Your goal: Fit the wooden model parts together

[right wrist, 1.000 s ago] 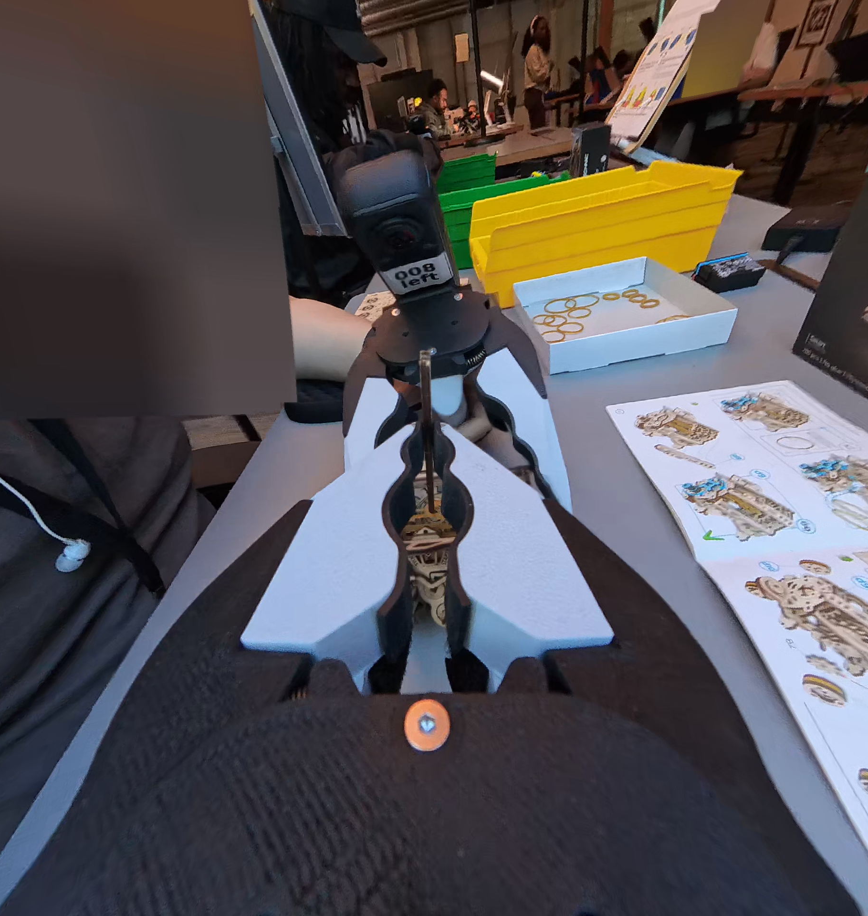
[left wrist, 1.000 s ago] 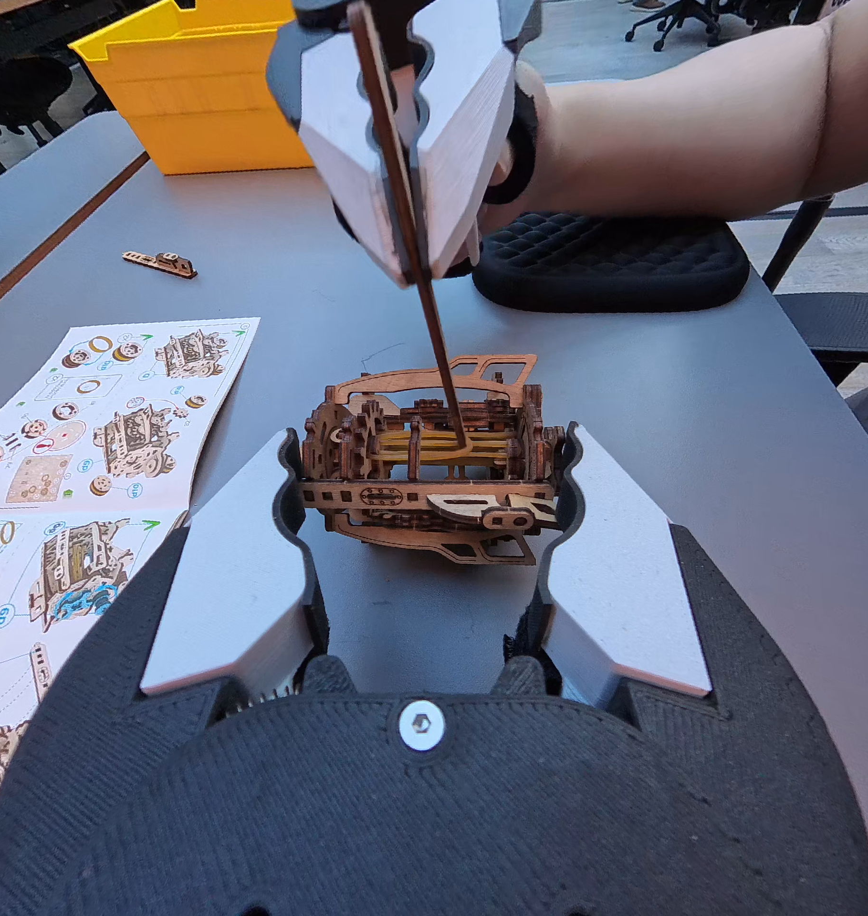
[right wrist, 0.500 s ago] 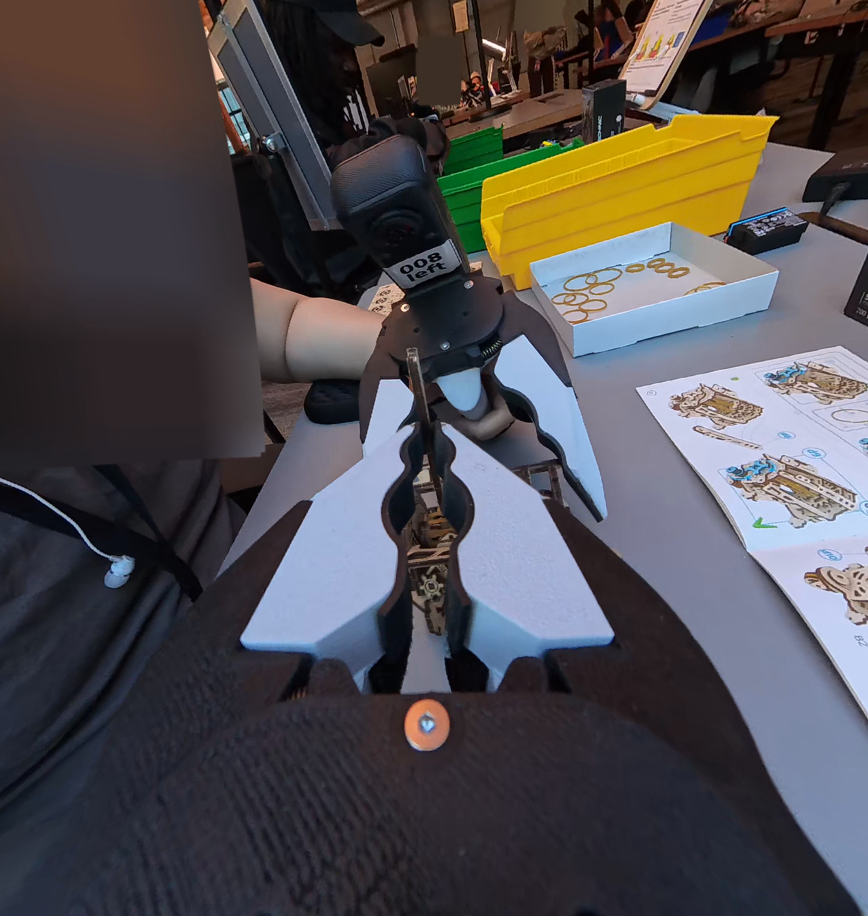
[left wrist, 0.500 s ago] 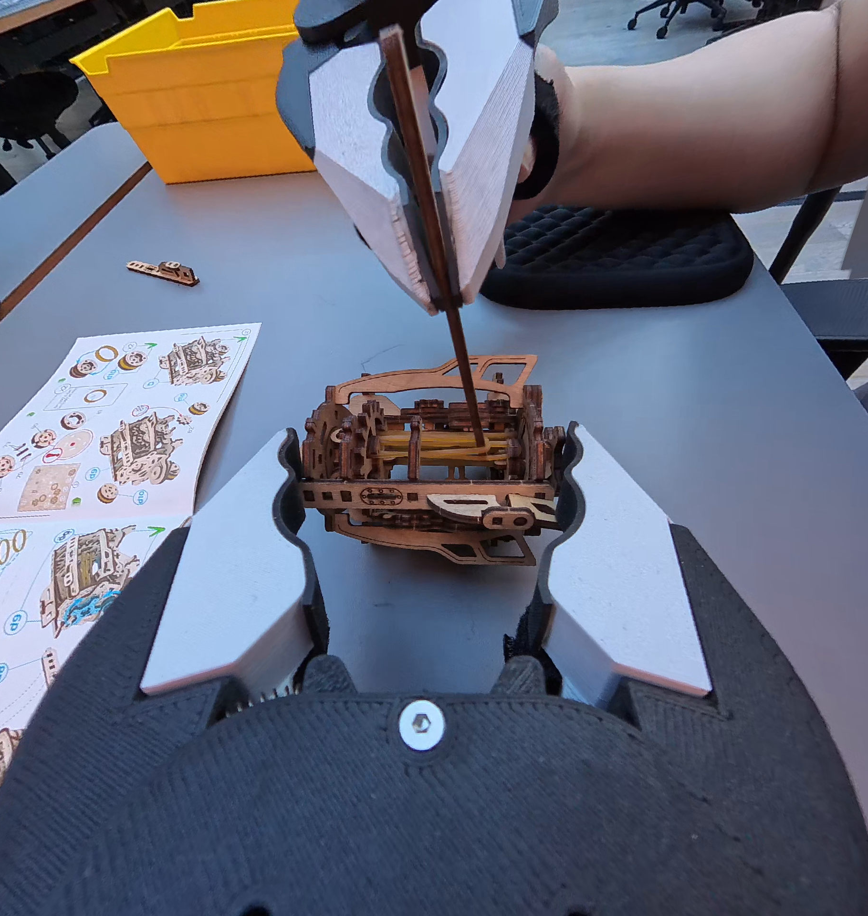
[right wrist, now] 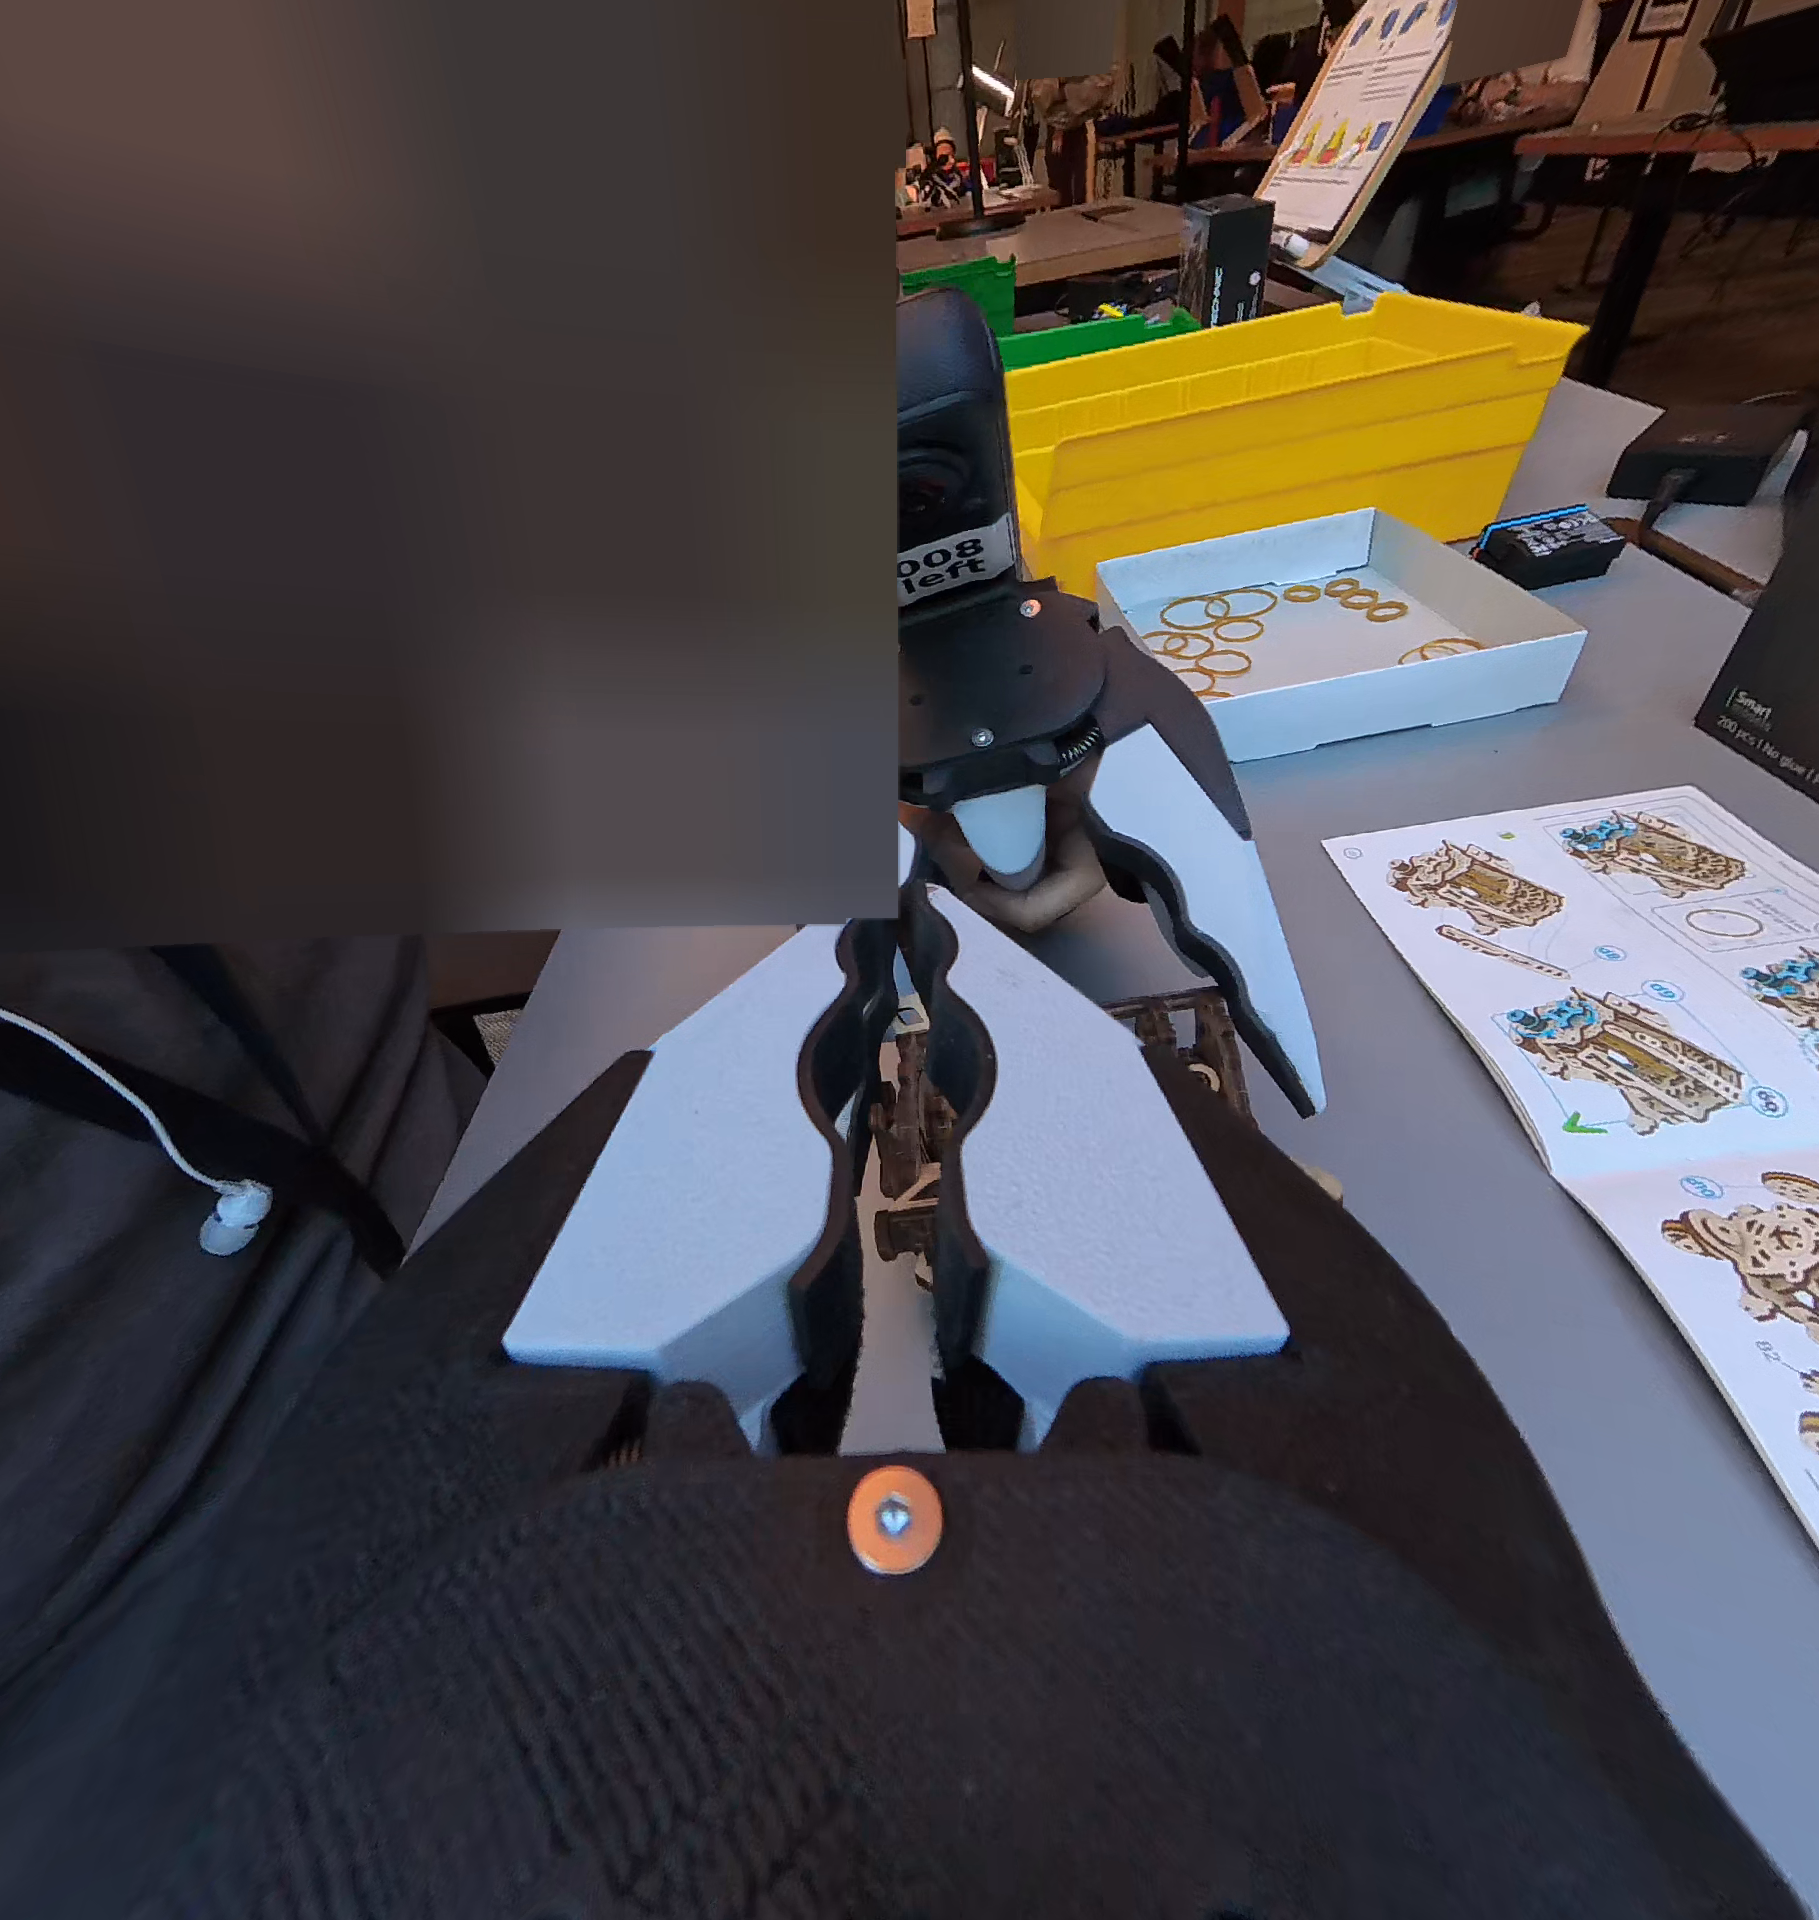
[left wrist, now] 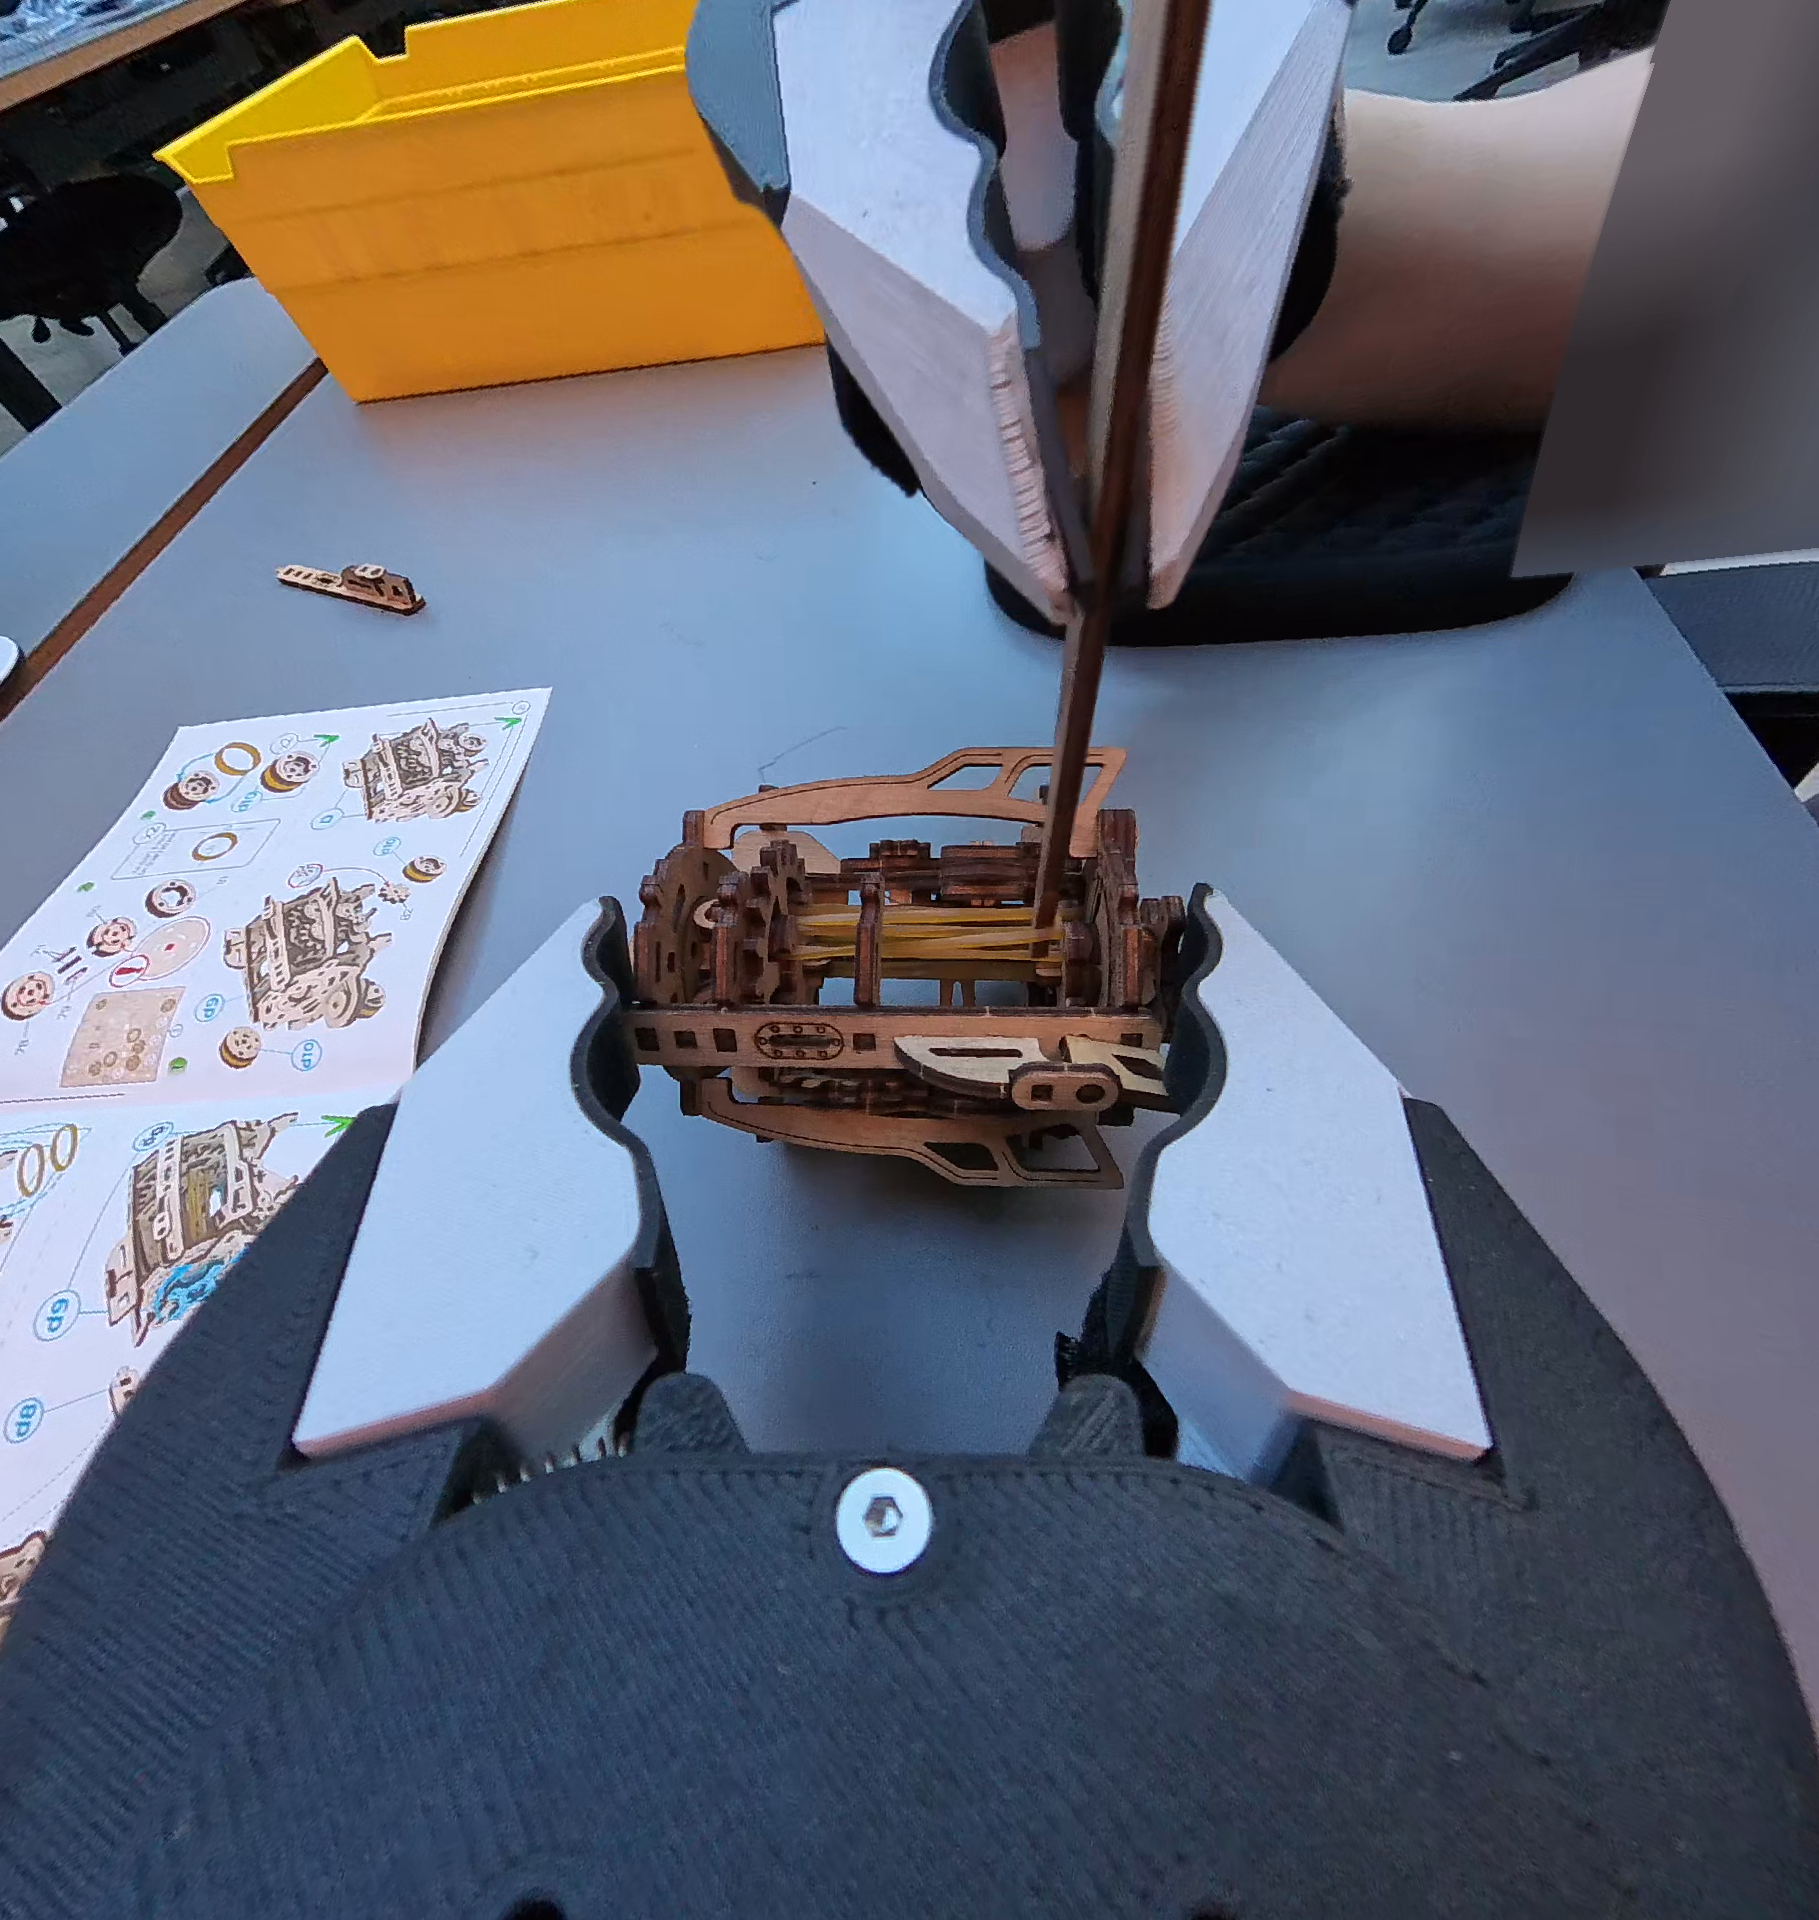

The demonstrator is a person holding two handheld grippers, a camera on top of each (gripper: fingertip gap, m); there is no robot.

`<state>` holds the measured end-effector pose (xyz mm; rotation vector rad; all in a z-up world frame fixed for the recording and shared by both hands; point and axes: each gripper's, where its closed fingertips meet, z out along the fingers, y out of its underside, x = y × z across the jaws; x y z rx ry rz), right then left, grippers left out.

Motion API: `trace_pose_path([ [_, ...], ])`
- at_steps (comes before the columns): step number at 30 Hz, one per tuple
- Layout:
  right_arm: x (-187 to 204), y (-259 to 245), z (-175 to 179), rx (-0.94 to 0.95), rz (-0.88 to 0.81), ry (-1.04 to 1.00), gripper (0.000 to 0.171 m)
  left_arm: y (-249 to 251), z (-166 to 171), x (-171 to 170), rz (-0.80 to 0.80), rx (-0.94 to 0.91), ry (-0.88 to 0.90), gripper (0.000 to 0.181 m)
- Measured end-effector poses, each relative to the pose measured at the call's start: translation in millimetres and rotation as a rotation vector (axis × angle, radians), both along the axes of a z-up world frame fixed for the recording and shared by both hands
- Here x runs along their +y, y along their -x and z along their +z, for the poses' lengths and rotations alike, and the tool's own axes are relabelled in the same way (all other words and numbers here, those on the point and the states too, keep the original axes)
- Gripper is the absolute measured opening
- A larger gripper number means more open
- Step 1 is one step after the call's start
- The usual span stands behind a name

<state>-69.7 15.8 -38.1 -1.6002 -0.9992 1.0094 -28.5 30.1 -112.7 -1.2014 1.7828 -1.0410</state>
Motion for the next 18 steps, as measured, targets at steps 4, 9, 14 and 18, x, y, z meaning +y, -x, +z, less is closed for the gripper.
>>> trace_pose_path([
  [4, -2, -1, 2, -0.009, -0.003, -0.017, 0.001, 0, 0, 0, 0.000, -0.001, -0.003, 0.104],
  [9, -1, -5, -2, 0.031, -0.001, 0.016, 0.001, 0, 0, 0, 0.000, -0.003, -0.007, 0.104],
  [14, 5, -10, -5, 0.043, -0.020, -0.009, 0.001, 0, 0, 0, 0.002, -0.004, -0.012, 0.104],
  [18, 10, -12, -5, 0.084, -0.023, -0.005, 0.000, 0, 0, 0, 0.000, -0.006, -0.018, 0.104],
])
